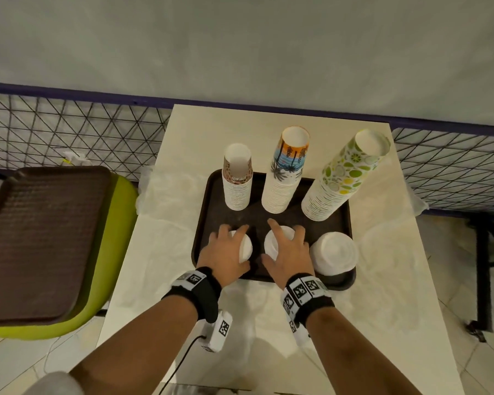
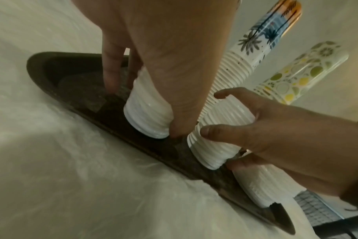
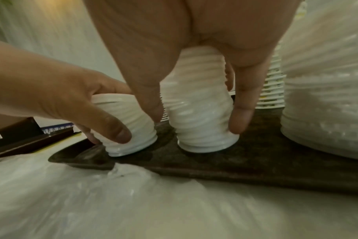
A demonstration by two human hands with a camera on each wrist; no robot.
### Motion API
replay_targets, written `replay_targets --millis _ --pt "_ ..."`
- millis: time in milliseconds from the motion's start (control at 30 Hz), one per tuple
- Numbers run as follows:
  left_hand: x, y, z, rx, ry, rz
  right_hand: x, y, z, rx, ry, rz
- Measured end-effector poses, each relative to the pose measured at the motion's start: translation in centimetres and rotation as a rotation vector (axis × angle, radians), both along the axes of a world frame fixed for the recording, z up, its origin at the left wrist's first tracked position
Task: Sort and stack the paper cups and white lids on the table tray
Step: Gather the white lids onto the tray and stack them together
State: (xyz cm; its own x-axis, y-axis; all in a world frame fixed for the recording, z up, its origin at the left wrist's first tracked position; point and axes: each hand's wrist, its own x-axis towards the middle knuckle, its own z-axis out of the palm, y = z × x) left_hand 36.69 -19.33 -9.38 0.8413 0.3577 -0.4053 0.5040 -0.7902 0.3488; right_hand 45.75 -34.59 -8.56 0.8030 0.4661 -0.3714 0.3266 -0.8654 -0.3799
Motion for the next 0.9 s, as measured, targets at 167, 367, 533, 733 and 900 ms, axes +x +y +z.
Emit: replay_targets --millis 167,367,533,733,900 --pt "0.5 0.1 -1.3 0.020 0.006 -0.046 -0.1 0.6 -0.8 0.002 -0.065 -0.026" --pt "1.2 2.2 -1.8 0.065 -0.028 -0.028 0.8 2.0 -0.8 0.014 -0.050 -0.019" --pt "2.2 4.2 -1.7 0.112 -0.051 -0.032 1.8 3.1 -0.9 0.023 -0.071 -0.007" --pt "2.0 5.1 -1.5 0.115 -0.108 -0.048 1.8 3.0 -0.2 0.013 -0.157 0.022" --pt "1.2 5.5 -0.6 0.090 -0.159 -0.040 1.2 2.2 1.0 0.052 -0.200 0.031"
